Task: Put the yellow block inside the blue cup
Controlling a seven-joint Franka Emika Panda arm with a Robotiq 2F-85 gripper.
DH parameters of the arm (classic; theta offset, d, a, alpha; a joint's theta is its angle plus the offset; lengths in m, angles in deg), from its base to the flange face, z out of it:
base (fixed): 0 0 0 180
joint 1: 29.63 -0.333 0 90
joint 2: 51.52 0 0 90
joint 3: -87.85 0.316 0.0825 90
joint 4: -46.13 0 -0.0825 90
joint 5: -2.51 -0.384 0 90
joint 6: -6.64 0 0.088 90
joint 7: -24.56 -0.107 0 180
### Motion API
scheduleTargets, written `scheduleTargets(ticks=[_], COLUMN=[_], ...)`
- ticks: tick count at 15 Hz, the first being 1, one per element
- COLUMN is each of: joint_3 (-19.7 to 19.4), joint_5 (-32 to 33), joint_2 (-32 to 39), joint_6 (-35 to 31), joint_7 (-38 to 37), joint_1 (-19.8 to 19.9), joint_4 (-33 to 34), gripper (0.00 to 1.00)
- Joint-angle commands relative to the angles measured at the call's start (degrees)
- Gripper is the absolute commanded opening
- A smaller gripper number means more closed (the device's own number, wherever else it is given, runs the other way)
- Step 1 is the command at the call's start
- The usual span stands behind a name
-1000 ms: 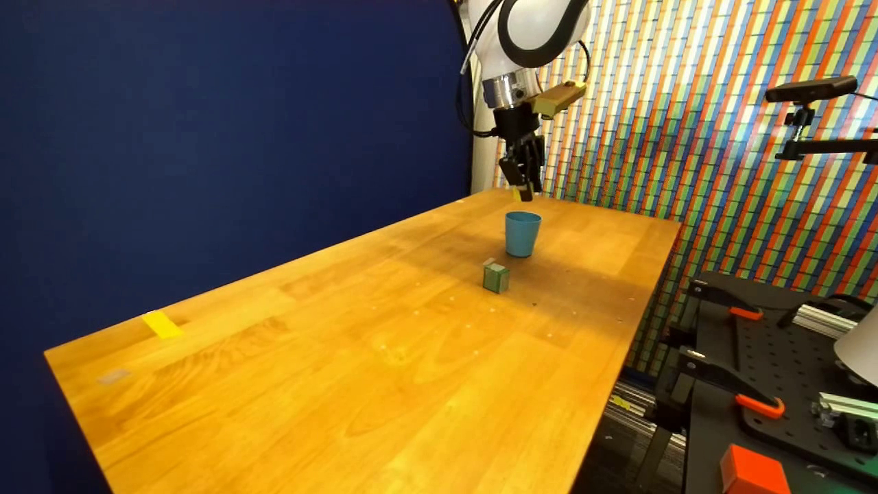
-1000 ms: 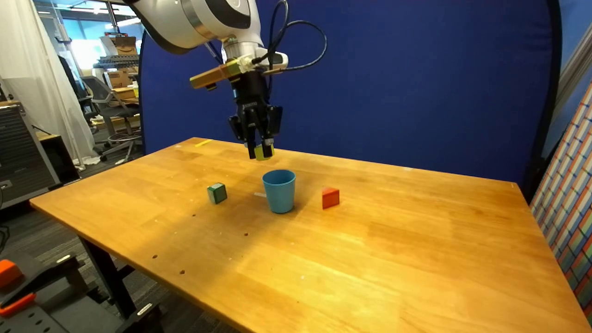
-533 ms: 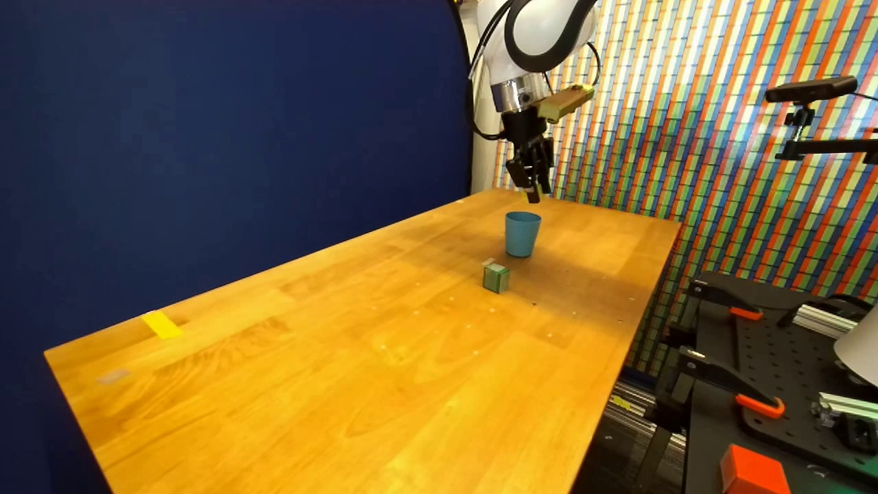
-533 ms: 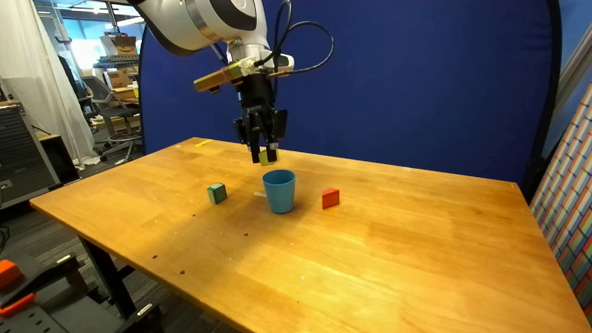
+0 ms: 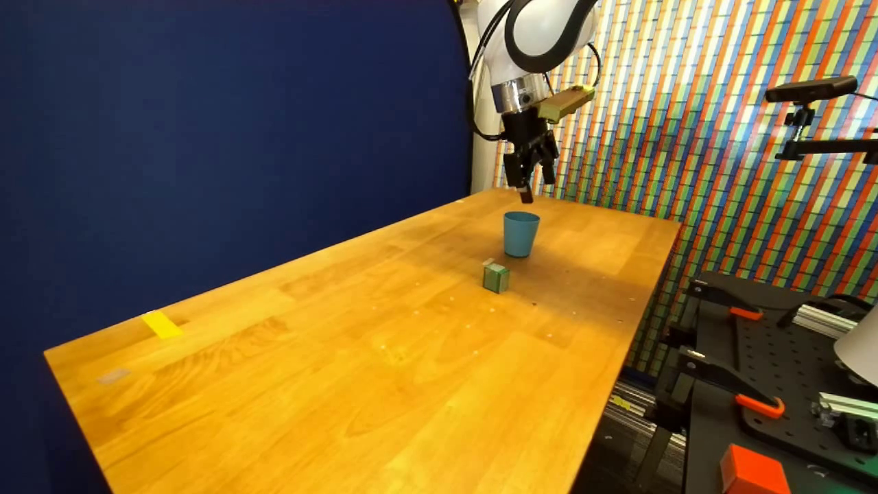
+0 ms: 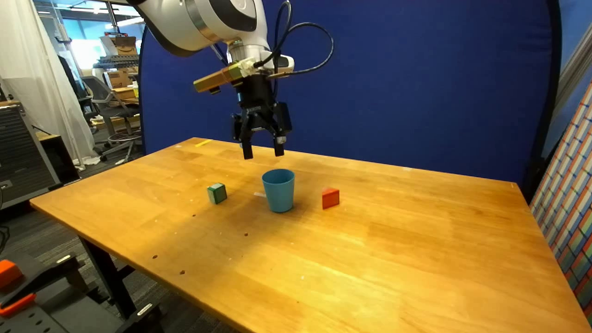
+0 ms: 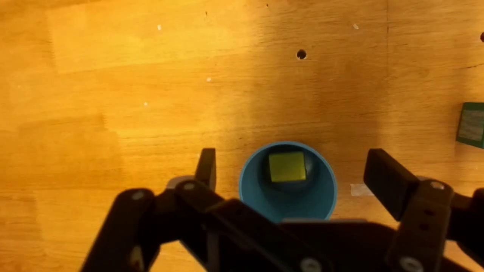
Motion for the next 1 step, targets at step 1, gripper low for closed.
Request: scheduleTargets(ticks=[1], joint_3=[0.52], joint_5=[0.13], joint_2=[0.12], joint_6=[0.21], joint_7=[-0.09], joint_1=[0.45], joint_4=[0.14], gripper=[1.00])
